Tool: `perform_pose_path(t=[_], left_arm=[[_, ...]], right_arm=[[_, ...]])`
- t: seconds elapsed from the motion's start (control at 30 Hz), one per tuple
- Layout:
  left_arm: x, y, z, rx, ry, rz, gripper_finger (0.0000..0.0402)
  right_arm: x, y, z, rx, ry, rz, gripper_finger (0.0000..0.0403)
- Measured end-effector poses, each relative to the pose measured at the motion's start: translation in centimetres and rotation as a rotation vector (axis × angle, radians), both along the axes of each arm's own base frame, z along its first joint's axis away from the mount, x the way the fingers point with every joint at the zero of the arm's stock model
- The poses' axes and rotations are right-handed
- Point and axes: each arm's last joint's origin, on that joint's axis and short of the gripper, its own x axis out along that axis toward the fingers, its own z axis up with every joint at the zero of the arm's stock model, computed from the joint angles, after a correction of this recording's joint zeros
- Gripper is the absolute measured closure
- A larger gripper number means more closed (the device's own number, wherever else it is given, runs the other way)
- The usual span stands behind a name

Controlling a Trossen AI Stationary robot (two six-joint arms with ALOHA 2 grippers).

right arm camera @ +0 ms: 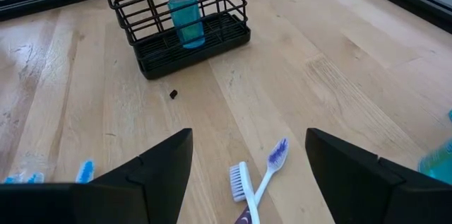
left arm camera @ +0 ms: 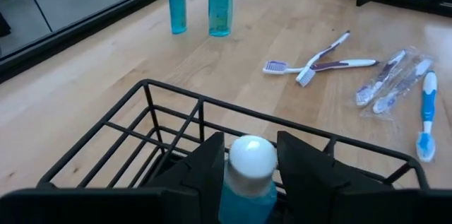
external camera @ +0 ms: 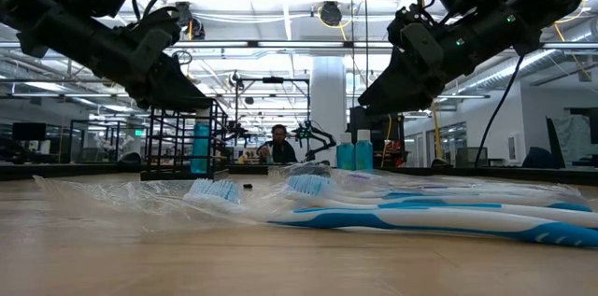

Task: Pick & Place toothbrushing station
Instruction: Put the mouthwash into the black organizer

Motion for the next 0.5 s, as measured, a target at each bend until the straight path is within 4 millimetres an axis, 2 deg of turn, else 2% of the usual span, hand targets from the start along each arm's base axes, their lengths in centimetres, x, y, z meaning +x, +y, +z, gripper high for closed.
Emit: perform_pose_path(t=[0.5], left_arm=[[0.18,-0.07,0.38,-0.003,-0.035,-0.022,0.0266]], right_arm=[[0.01,0.0,0.01,0.0,-0.002,0.0,0.0138]])
